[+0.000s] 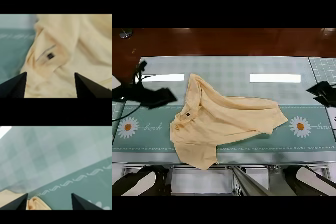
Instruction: Fold the shirts.
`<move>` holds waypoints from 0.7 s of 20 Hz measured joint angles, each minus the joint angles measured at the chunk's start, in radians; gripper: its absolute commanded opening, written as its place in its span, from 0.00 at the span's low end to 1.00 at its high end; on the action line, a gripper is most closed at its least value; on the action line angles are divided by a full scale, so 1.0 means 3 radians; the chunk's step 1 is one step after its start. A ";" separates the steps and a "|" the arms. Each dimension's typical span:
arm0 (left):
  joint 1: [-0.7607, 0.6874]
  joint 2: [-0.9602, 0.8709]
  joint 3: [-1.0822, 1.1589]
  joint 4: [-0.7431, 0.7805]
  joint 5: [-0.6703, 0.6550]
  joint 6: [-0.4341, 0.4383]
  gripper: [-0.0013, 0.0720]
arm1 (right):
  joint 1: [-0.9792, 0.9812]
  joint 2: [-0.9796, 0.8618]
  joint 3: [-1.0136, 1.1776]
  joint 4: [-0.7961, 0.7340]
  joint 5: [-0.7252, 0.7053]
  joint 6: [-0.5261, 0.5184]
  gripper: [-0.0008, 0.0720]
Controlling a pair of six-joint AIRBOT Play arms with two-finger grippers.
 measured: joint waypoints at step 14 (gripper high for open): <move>0.0440 0.0373 -0.1453 -0.0295 -0.0229 0.0014 0.97 | -0.0052 0.0512 -0.1549 0.0601 -0.0153 -0.0373 0.86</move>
